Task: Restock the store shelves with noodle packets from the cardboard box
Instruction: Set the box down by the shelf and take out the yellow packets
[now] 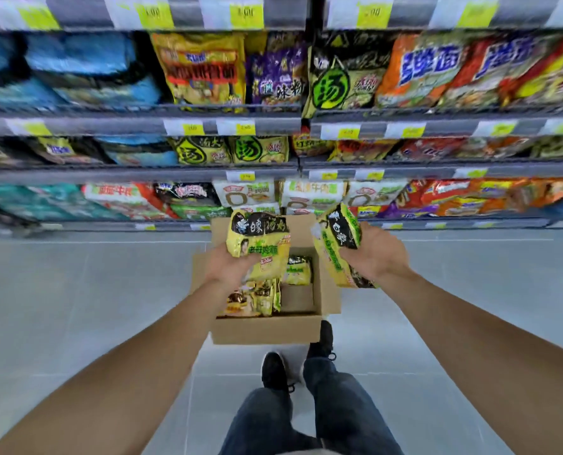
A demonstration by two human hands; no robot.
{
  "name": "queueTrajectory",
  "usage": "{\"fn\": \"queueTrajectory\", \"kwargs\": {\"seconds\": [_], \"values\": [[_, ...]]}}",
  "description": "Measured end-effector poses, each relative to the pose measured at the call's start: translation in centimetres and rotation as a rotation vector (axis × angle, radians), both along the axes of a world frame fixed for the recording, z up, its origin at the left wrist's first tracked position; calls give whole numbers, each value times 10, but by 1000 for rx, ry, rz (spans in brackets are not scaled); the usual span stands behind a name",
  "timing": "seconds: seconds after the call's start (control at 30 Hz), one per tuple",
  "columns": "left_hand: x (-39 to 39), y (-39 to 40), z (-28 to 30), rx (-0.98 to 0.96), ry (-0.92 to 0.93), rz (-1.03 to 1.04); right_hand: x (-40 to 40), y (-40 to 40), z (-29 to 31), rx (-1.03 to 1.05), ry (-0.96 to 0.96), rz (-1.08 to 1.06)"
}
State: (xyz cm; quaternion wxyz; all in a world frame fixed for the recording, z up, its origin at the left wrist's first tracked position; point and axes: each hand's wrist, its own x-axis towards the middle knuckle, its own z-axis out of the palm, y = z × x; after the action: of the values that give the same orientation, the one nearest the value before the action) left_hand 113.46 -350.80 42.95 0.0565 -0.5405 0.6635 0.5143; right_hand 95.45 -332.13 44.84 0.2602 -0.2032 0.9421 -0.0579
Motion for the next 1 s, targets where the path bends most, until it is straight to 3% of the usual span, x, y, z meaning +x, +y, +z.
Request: {"fn": "queueTrajectory", "kwargs": {"seconds": [0.47, 0.67, 1.0], "values": [[-65, 77, 129, -102, 267, -284, -27, 133, 144, -274, 223, -163], [-141, 176, 165, -65, 420, -352, -75, 256, 195, -311, 397, -270], [-274, 381, 214, 163, 654, -336, -157, 477, 249, -337, 706, -353]]}}
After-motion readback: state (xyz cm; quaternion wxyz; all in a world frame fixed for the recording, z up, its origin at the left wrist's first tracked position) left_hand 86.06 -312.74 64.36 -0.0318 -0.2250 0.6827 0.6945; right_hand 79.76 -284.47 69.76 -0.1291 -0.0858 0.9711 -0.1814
